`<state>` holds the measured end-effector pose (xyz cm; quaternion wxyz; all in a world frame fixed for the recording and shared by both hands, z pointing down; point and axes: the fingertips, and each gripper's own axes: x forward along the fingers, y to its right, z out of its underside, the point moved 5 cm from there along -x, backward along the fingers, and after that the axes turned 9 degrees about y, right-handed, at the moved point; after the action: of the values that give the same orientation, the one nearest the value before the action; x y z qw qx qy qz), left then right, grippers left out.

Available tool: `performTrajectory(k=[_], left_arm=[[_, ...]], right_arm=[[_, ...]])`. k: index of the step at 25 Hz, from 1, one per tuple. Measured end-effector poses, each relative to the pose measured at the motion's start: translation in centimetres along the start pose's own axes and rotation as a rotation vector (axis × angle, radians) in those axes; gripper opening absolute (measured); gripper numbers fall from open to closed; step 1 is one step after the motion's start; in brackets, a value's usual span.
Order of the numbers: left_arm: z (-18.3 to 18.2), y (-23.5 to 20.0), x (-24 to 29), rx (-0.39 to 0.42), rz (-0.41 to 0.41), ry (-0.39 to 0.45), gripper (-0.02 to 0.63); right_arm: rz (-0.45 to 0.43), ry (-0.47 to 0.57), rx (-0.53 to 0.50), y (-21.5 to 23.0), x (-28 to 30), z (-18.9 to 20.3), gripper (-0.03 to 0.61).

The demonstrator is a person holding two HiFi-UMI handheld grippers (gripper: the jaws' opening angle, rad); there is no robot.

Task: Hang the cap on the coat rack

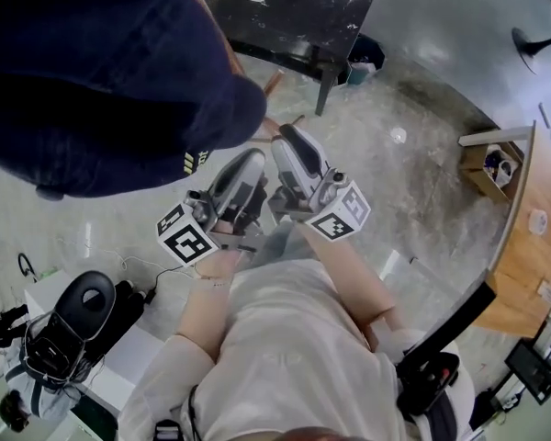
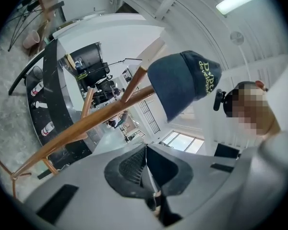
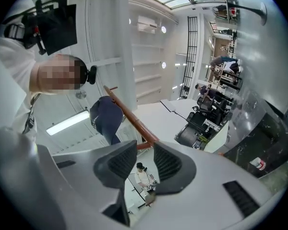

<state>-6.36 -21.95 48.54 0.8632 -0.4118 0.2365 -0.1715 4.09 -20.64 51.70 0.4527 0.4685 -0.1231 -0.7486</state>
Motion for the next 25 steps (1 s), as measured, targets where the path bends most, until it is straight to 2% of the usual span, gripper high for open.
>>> performTrajectory(k=[3, 9, 17, 25], left_arm=[[1.3, 0.9, 0.8, -0.007, 0.023, -0.02, 0.008], [0.4, 1.3, 1.0, 0.007, 0.043, -0.066, 0.008], [3.9, 4.6, 3.2, -0.013, 0.161, -0.126, 0.008], [4.0, 8.1, 5.2, -0.041, 0.287, -0.184, 0.008]], right_arm=[[0.018, 0.008, -0.038, 0.2, -1.0, -1.9, 0.123], [0.05, 0.034, -0.089, -0.5, -0.4, -2.9, 0.123], [0.063, 0.12, -0.215, -2.4, -3.1, -8.2, 0.123], [0.087, 0.182, -0.321, -5.6, -3.1, -11.4, 0.123]])
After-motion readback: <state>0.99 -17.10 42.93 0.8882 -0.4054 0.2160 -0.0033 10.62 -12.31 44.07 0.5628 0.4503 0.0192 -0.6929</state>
